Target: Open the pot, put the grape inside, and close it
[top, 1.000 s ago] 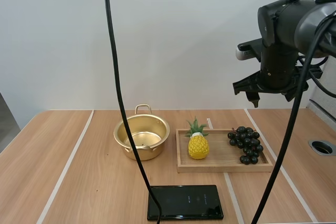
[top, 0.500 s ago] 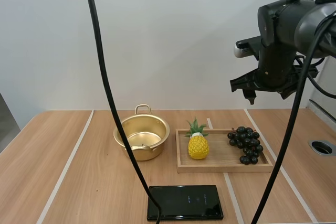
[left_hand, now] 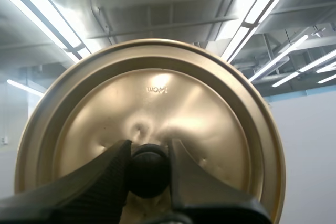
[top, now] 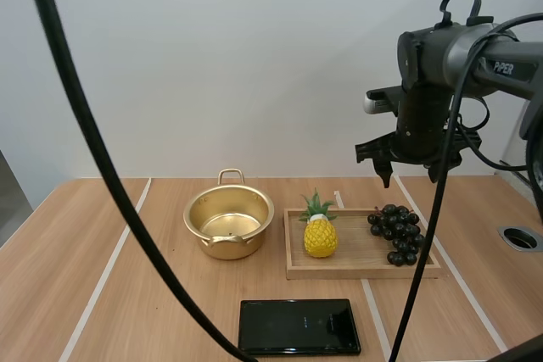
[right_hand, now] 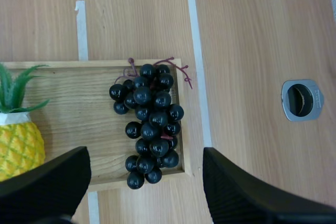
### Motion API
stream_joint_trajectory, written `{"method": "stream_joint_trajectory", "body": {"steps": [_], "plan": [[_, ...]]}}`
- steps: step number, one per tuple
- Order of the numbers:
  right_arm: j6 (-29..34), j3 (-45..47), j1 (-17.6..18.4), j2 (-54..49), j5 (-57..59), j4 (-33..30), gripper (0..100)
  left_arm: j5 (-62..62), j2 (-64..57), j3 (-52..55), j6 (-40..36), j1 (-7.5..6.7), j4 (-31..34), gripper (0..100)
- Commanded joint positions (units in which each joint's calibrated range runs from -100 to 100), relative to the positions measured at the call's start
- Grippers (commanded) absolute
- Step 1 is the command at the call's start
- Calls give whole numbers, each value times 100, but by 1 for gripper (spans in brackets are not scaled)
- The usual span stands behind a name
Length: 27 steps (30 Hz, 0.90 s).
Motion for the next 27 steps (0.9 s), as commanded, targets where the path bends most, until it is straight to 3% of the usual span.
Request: {"method": "stream_joint_trajectory", "body": {"steps": [1,11,27], "plan": [[-3,15,-20,216,-20,4,100,-197,-18,-313,-51,6,204,0],[113,15,-20,984,-181,-23,100,71,-18,-921,-117,6,345,0],[154,27,-20,1625,-601,-215,100,388,-18,-921,-117,6,345,0]]}}
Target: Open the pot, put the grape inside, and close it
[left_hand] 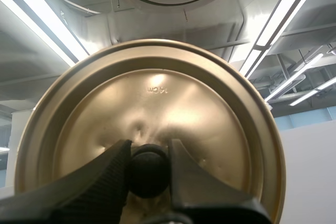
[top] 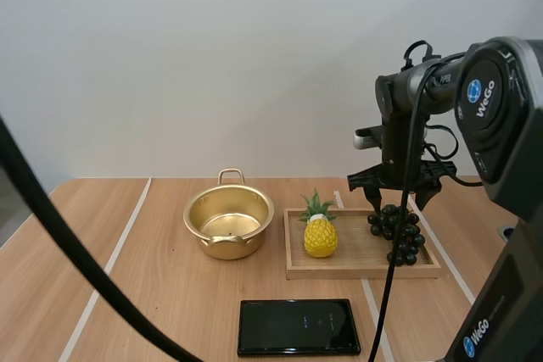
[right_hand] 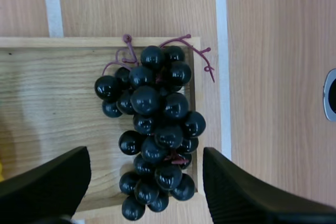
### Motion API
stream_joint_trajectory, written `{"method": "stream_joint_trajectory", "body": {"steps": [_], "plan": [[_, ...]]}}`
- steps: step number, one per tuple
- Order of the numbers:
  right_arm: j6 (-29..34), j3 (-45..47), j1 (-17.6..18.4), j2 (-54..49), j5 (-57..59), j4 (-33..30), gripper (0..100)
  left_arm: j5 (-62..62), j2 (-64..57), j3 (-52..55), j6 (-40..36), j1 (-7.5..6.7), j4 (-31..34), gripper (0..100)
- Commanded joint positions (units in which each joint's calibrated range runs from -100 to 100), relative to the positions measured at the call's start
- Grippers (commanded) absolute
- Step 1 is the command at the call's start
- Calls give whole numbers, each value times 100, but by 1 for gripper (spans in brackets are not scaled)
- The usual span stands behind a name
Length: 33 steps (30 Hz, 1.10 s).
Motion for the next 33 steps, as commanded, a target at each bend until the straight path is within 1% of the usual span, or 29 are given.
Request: {"method": "stream_joint_trajectory", "body": {"steps": [1,9,15,20,27,28,29,30,31,33], "plan": [[26,27,-20,116,-14,-63,100,12,-2,-17,-69,6,53,0],[26,27,-20,485,-74,-89,100,46,-2,-17,-69,6,53,0],[313,27,-37,805,-151,-453,100,215,-2,-17,-69,6,53,0],[313,27,-87,1001,-172,-453,100,215,-2,-17,-69,6,53,0],[-141,27,-87,1052,-191,-407,100,215,-2,-17,-69,6,53,0],[-164,27,-87,1052,-191,-407,92,215,-2,-17,-69,6,53,0],[-155,27,-87,1052,-163,-407,64,215,-2,-17,-69,6,53,0],[-94,27,-87,1052,-122,-390,30,215,-2,-17,-69,6,53,0],[1,27,-87,1052,-78,-372,1,215,-2,-17,-69,6,53,0],[115,27,-87,1052,4,-276,0,227,-2,-17,-69,6,53,0]]}}
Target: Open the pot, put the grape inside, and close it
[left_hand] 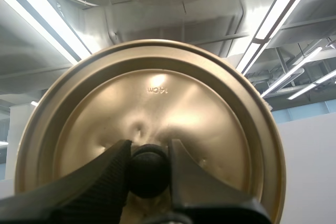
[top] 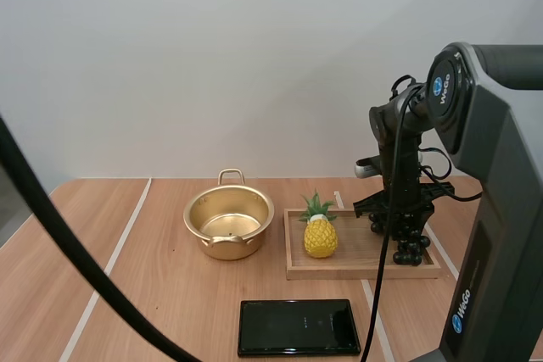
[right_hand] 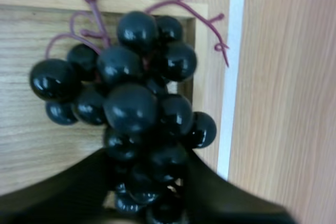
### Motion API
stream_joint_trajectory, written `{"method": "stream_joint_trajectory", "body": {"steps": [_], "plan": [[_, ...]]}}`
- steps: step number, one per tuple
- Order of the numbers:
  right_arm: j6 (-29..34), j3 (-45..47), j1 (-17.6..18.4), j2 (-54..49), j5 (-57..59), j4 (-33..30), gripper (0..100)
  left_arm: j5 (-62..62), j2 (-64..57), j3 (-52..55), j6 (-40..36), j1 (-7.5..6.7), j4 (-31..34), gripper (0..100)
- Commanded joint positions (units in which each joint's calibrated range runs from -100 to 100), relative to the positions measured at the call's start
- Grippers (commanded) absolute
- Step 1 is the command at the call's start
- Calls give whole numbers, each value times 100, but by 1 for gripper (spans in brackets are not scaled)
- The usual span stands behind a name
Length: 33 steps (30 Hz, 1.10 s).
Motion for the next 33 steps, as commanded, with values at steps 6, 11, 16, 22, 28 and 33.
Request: {"method": "stream_joint_trajectory", "body": {"steps": [6,11,16,22,28,33], "plan": [[-197,27,-19,-6,173,465,0,-62,-2,-17,-69,6,53,0],[-197,27,-19,-17,274,454,0,151,-2,-17,-69,6,53,0],[-197,12,-19,-278,114,454,0,188,-2,-17,-69,6,53,0],[-197,-21,-19,-995,-266,454,0,188,-2,-17,-69,6,53,0],[-245,-21,-19,-1774,-279,454,0,188,-2,-17,-69,6,53,0],[-304,-21,-19,-2375,-279,539,0,197,-2,-17,-69,6,53,0]]}}
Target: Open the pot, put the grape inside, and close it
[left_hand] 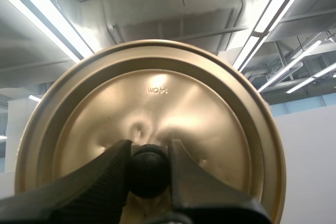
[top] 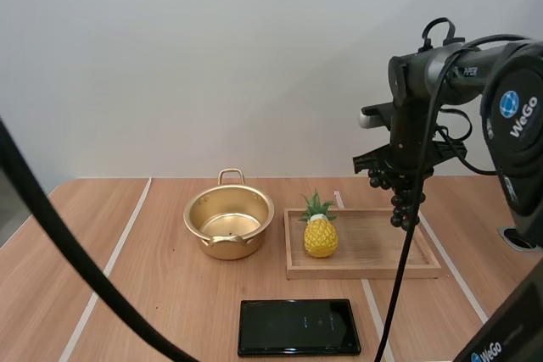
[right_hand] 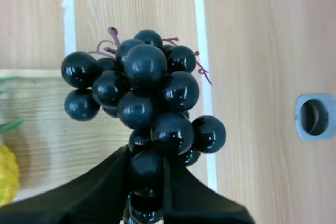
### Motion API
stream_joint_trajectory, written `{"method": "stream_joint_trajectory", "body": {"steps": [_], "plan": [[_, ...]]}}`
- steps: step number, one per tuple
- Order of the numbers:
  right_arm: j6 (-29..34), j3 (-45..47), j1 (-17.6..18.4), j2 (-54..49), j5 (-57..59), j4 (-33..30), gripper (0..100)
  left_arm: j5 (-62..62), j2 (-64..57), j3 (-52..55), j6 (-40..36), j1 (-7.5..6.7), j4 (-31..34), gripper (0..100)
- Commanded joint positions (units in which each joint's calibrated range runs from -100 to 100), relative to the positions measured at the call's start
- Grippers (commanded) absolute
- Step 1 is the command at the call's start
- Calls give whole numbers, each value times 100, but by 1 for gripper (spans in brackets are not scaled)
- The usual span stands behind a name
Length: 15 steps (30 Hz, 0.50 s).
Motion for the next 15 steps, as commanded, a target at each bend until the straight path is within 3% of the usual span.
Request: {"method": "stream_joint_trajectory", "body": {"steps": [1,7,15], "plan": [[-47,-21,-19,-433,-6,44,0,-75,-2,-17,-69,6,53,0],[-47,-140,-19,-1158,-26,78,0,62,-2,-17,-69,6,53,0],[-268,-951,-19,-1684,41,153,0,101,-2,-17,-69,6,10,0]]}}
